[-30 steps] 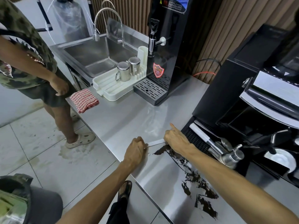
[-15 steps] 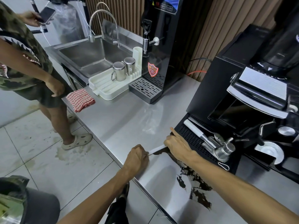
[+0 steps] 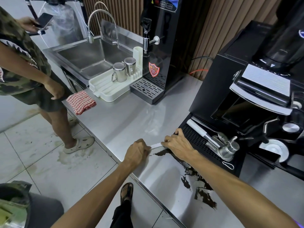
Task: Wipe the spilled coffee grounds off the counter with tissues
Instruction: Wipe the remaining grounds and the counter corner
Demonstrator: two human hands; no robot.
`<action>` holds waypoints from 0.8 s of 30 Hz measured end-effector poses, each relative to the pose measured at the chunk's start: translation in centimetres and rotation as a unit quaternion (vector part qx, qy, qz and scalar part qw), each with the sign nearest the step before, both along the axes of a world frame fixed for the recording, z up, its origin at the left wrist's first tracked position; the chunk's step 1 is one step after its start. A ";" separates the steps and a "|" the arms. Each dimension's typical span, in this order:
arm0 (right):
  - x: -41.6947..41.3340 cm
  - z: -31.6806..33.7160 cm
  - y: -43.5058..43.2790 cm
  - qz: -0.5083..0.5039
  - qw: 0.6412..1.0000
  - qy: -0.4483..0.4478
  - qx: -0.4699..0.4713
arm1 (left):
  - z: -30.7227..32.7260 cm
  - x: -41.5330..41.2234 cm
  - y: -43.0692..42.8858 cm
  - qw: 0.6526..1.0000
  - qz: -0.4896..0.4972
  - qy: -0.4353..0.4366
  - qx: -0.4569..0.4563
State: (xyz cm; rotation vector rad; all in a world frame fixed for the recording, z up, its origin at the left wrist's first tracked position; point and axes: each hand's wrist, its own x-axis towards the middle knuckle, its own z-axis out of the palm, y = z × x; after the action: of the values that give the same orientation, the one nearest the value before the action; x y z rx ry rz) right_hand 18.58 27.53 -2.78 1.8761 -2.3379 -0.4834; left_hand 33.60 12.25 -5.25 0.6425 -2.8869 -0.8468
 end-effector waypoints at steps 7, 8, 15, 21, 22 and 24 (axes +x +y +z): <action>0.8 -0.7 1.5 -0.038 0.999 -0.011 0.004 | -0.6 -0.5 2.0 0.999 0.018 -0.046 0.018; 1.0 -0.7 1.7 -0.049 0.999 -0.012 0.004 | -0.7 -0.6 2.4 0.998 0.018 -0.053 0.022; 2.7 -0.8 3.1 -0.118 0.992 -0.032 -0.004 | -0.6 -1.4 3.0 0.988 0.002 -0.131 0.085; 3.2 -0.5 3.7 -0.133 0.989 -0.069 -0.003 | 0.0 -2.1 2.6 0.979 -0.037 -0.178 0.091; 3.2 -0.4 3.8 -0.136 0.988 -0.079 -0.003 | 0.3 -2.2 2.6 0.979 -0.031 -0.177 0.097; 3.2 -0.4 4.0 -0.138 0.986 -0.098 -0.004 | 1.0 -2.4 2.9 0.978 -0.027 -0.177 0.102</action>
State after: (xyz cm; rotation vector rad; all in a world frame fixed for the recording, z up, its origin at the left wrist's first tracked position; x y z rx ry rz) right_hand 21.75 31.50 -3.15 1.6716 -2.7406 -0.3243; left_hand 31.21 15.11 -4.30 0.8113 -3.1682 -1.1568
